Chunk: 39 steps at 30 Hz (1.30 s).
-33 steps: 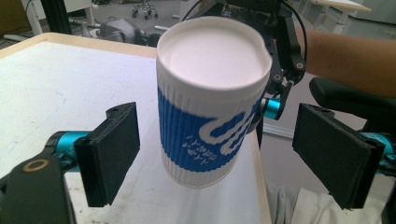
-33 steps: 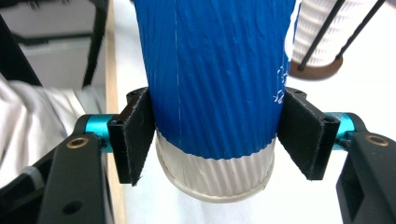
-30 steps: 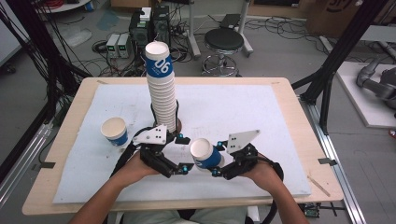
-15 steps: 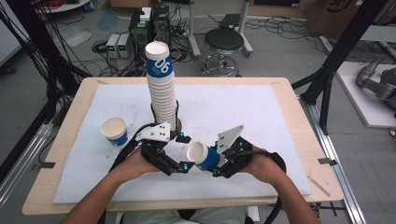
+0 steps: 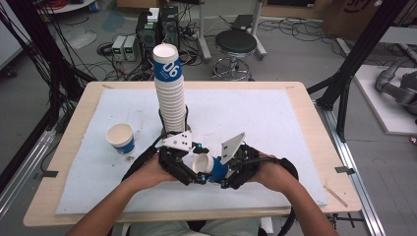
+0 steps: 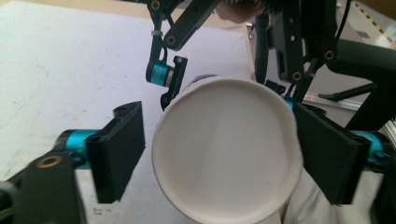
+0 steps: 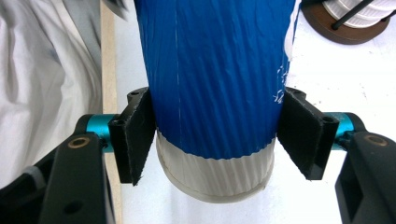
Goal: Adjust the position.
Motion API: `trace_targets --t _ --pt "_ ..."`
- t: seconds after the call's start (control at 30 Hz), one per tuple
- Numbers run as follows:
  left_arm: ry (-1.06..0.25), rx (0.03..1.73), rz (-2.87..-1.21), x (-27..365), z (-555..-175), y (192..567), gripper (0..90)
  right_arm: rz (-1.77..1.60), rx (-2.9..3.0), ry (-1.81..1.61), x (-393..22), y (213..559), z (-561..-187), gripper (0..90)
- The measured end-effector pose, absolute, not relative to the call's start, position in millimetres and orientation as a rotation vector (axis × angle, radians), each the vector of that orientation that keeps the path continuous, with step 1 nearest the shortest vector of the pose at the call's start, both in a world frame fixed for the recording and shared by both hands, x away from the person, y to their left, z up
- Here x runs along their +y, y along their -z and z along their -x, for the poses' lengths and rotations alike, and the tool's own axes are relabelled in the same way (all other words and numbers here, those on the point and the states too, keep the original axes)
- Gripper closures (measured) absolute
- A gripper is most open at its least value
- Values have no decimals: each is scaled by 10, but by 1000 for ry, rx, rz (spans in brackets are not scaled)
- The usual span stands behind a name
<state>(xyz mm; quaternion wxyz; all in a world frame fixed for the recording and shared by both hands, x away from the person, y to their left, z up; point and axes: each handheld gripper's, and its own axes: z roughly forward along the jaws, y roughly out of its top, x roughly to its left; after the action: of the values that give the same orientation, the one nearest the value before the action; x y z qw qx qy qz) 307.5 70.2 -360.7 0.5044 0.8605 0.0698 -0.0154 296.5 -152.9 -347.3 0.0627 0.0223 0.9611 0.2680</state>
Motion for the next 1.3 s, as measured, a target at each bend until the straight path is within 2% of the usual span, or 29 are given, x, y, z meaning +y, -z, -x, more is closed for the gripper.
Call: trace_targets --t 0.07,0.23,0.5,1.0,1.3 --pt "49 152 -2081 697 -3077 3613 280 -63 2899 -800 -1523 3480 -2964 323" --pt "31 129 -2088 687 -3062 3617 296 -57 2905 -774 -1531 3480 -2953 320" --pt "46 133 -2026 747 -3077 3634 293 -158 2901 -990 -1640 3533 -2998 213" --pt "40 147 -1893 948 -3083 3692 293 -350 2639 -1520 -2074 3563 -2956 201" --pt "-7 185 -1814 1057 -3096 3763 292 -489 2531 -1665 -2263 3734 -2918 201"
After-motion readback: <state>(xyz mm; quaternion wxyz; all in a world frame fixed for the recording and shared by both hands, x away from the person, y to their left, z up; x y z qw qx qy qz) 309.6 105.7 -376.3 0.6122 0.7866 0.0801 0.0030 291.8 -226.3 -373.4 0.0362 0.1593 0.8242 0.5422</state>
